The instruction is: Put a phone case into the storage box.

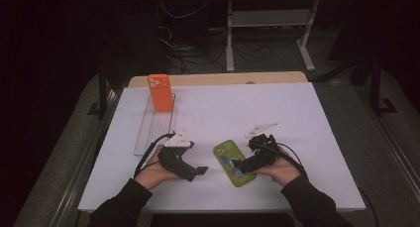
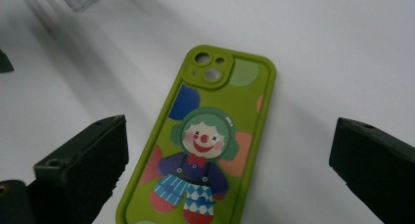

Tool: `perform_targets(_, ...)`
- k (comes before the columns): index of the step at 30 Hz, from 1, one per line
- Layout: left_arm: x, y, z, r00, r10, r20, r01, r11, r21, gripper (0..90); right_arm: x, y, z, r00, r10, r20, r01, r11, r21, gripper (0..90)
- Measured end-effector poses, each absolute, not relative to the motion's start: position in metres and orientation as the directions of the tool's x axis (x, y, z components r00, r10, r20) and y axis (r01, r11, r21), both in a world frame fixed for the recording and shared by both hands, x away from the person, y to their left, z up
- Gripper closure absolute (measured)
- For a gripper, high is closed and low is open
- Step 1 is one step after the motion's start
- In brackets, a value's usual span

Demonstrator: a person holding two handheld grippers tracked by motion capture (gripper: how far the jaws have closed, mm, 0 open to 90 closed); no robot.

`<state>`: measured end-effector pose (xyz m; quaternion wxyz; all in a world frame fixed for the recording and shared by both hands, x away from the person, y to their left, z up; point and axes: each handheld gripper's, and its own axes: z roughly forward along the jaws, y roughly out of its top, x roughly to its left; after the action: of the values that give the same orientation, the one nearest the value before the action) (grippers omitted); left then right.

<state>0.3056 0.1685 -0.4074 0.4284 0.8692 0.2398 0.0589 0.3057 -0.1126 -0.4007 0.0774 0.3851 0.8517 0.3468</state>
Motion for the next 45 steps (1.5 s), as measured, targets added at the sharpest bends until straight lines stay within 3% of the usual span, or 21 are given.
perform_targets(17,0.305,0.168,-0.408,0.874,0.475,-0.104,0.370,-0.511,0.776,0.0,0.299,-0.090,-0.427,-0.681,0.728,0.076,0.637,0.538,0.552,0.2)
perform_targets(40,0.305,0.168,-0.408,0.872,0.479,-0.098,0.367,-0.509,0.779,0.0,0.291,-0.080,-0.438,-0.699,0.714,0.046,0.634,0.587,0.503,0.3)
perform_targets(45,0.305,0.168,-0.408,0.871,0.481,-0.099,0.370,-0.511,0.776,0.0,0.290,-0.079,-0.441,-0.707,0.707,0.024,0.625,0.609,0.489,4.2)
